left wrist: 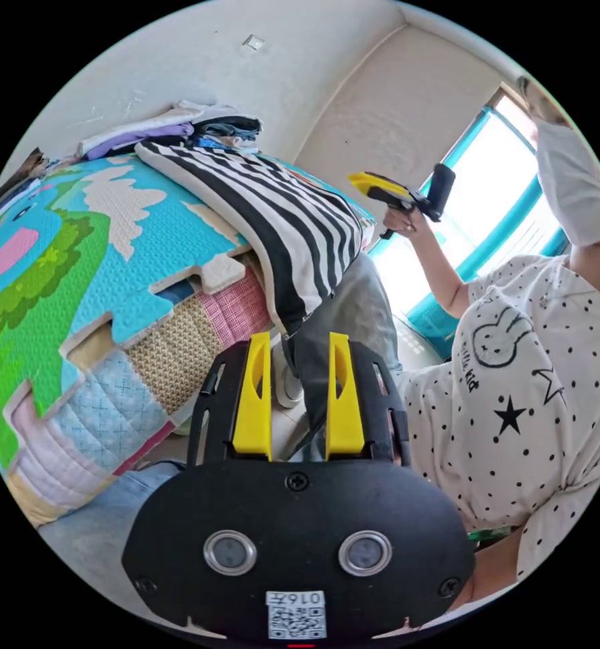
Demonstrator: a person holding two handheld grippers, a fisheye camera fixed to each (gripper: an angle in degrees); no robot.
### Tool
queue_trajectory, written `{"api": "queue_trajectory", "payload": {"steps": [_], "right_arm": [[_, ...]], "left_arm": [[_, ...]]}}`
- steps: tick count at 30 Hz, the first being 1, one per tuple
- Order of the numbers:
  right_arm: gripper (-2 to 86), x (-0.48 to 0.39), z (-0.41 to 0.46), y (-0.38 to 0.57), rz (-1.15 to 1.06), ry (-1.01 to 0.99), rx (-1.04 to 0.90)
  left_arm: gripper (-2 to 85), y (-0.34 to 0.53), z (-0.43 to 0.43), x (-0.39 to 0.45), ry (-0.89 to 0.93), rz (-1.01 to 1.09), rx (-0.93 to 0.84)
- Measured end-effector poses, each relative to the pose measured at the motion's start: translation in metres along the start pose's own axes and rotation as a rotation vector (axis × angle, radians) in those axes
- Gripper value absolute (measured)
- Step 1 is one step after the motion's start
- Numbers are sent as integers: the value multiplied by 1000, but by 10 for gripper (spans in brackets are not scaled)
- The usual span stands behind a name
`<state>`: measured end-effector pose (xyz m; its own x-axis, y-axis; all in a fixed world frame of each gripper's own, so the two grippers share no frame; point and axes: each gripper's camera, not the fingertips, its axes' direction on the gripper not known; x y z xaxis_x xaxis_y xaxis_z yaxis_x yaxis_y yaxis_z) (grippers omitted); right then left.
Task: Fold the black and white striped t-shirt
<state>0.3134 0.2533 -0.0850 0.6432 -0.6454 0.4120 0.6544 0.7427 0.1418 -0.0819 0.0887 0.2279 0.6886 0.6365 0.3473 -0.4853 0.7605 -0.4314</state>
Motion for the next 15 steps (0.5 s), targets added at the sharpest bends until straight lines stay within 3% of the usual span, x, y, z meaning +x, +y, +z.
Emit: {"api": "queue_trajectory", "payload": {"steps": [5, 10, 15], "right_arm": [[68, -89, -6, 42, 7, -21, -65], [76, -152, -6, 64, -27, -46, -94], [96, -203, -6, 70, -74, 88, -106]], "left_arm": [[116, -9, 9, -33, 104, -85, 21], [41, -14, 8, -45, 77, -155, 71], [-7, -10, -11, -39, 303, -136, 119]]}}
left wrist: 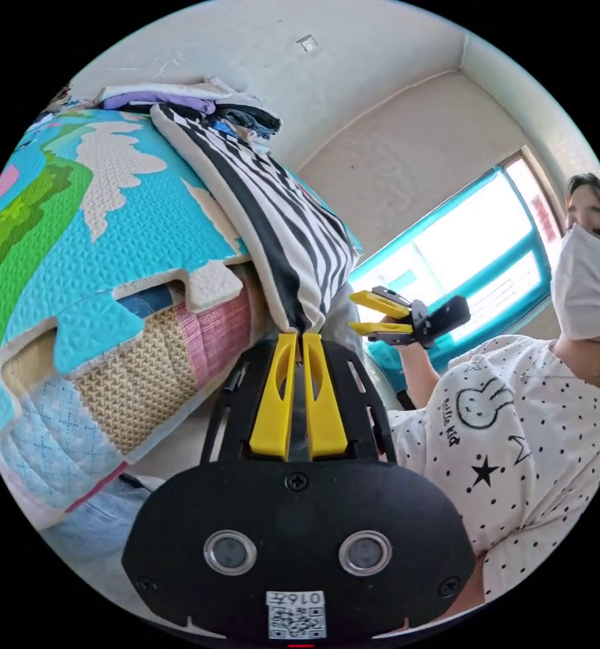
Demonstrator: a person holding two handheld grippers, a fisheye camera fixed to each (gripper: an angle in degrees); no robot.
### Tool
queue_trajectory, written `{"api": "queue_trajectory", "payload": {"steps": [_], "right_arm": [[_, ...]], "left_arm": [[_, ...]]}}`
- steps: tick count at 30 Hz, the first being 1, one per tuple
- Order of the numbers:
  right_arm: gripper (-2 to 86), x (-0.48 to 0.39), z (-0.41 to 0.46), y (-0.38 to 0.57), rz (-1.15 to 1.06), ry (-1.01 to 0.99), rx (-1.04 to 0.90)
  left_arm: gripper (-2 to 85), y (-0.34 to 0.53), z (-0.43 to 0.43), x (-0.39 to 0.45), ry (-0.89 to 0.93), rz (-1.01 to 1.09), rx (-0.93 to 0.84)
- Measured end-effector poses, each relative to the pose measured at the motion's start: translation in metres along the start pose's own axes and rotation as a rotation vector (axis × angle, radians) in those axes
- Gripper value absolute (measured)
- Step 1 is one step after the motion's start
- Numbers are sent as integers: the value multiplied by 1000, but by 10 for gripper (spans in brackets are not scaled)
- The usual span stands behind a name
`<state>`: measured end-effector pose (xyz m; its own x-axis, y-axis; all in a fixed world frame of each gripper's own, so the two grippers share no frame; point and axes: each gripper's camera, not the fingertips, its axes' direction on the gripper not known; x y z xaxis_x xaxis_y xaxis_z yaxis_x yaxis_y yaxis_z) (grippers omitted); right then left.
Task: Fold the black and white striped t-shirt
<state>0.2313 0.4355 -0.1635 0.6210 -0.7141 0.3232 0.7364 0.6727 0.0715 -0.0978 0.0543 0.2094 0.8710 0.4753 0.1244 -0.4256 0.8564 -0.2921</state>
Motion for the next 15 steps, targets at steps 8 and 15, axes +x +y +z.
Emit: {"api": "queue_trajectory", "payload": {"steps": [8, 15], "right_arm": [[180, -82, 9, -23, -160, 294, 67], [115, -108, 7, -35, -118, 670, 130]], "left_arm": [[-9, -23, -52, 26, 264, 14, 132], [-2, -26, -72, 64, 229, 29, 120]]}}
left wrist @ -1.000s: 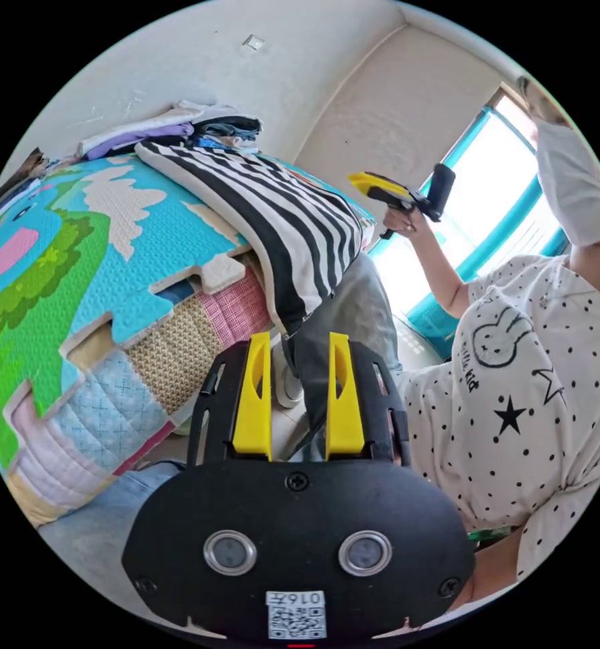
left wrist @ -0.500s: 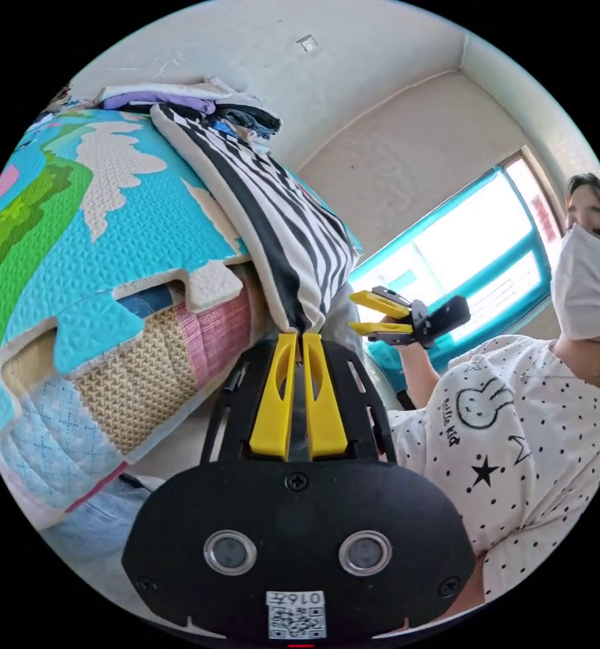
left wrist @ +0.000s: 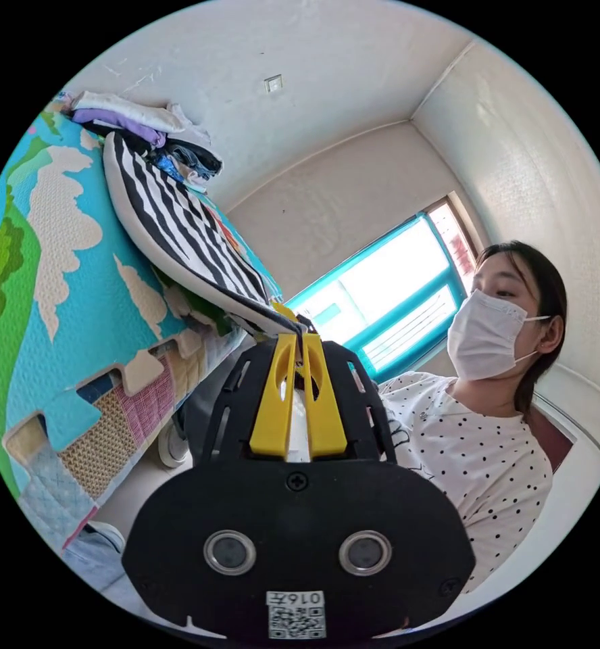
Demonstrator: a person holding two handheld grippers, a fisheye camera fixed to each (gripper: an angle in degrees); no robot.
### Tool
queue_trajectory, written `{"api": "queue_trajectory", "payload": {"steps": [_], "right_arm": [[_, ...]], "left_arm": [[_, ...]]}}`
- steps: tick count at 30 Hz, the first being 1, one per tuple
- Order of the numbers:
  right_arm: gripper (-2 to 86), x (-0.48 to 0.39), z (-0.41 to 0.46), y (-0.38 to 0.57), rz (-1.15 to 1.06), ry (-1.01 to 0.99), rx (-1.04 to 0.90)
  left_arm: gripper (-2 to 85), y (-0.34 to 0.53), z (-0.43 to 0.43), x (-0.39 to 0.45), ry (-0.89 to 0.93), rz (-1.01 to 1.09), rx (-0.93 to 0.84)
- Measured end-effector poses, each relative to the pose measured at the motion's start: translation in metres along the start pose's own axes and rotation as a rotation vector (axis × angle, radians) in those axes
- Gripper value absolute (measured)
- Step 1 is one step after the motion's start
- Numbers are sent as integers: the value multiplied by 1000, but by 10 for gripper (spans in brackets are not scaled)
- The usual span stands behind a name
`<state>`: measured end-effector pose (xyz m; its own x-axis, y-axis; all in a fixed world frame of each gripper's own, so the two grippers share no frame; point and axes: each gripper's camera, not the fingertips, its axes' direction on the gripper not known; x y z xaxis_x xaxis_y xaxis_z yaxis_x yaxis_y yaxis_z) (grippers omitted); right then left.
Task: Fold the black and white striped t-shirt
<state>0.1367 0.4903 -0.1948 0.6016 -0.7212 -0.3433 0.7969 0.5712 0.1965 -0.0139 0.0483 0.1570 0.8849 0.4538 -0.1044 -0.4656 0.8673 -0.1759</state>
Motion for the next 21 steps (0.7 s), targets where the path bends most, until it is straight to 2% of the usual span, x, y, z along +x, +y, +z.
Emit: {"api": "queue_trajectory", "payload": {"steps": [4, 9, 13, 15, 17, 21], "right_arm": [[42, 37, -10, -5, 46, -247, 11], [28, 79, 8, -27, 61, -530, -137], [27, 108, 34, -52, 147, -686, -242], [27, 114, 42, -60, 146, -704, -258], [27, 117, 44, -66, 126, -702, -258], [27, 119, 43, -69, 118, -724, -261]], "left_arm": [[43, 9, -7, 32, -128, 31, -59], [120, 22, 11, 124, -784, 267, -95], [152, 31, 67, 173, -995, 482, -130], [162, 32, 99, 197, -1176, 585, -110], [169, 25, 110, 212, -1252, 629, -61], [152, -6, 116, 245, -1116, 730, -71]]}}
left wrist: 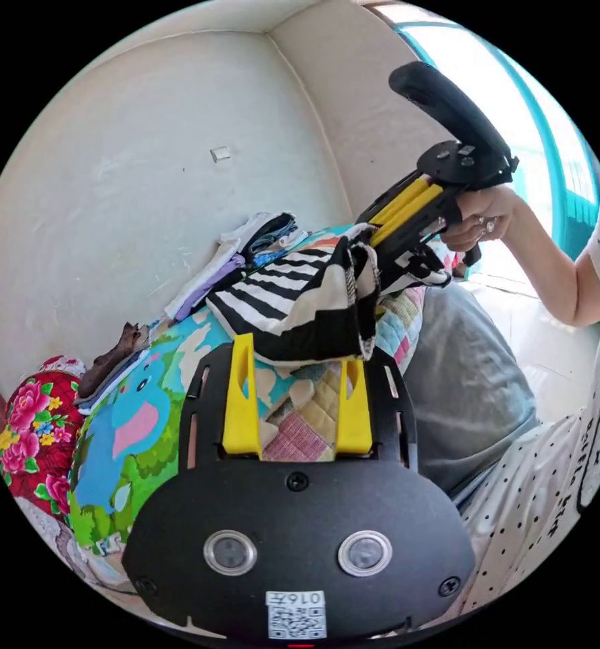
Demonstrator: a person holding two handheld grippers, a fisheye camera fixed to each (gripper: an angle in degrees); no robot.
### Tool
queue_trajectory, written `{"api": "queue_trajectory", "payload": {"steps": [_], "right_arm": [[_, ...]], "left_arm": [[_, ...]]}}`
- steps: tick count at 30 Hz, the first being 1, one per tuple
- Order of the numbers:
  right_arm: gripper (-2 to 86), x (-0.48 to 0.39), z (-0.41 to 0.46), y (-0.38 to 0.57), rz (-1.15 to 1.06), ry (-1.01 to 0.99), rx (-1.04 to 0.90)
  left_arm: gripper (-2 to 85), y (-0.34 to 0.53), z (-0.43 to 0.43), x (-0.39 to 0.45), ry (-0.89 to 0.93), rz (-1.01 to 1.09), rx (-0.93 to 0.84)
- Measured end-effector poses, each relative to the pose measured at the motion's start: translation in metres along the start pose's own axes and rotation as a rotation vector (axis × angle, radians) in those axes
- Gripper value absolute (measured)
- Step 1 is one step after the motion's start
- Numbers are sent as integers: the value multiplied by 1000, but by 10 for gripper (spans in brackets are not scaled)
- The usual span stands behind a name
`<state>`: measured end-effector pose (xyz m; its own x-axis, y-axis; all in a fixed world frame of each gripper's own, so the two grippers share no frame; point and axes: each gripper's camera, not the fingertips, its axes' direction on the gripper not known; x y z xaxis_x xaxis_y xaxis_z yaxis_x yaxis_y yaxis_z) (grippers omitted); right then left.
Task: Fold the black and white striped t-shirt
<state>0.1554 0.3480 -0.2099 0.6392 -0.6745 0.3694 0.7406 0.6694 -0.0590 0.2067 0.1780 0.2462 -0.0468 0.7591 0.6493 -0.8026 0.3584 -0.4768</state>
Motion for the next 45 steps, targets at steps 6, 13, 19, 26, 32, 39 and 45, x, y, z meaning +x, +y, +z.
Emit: {"api": "queue_trajectory", "payload": {"steps": [6, 13, 19, 26, 32, 39, 45], "right_arm": [[30, -2, -2, 2, 2, 39, -11], [67, -1, 1, 7, 76, 73, 88], [110, -19, 37, 12, 163, 391, 98], [88, -9, 54, 7, 43, 635, 94], [43, 22, 52, -27, -262, 455, -78], [38, 69, 46, -82, -368, 190, -265], [35, 114, 36, -131, -478, -158, -390]], "left_arm": [[66, -53, -16, -13, 111, 218, 26], [32, -99, -27, -63, 245, 270, -7], [26, -122, -27, -96, 247, 218, -15], [25, -128, -10, -126, 252, 237, -32], [20, -123, 15, -146, 332, 298, -99], [8, -127, 44, -165, 520, 358, -252], [4, -151, 63, -195, 788, 365, -362]]}}
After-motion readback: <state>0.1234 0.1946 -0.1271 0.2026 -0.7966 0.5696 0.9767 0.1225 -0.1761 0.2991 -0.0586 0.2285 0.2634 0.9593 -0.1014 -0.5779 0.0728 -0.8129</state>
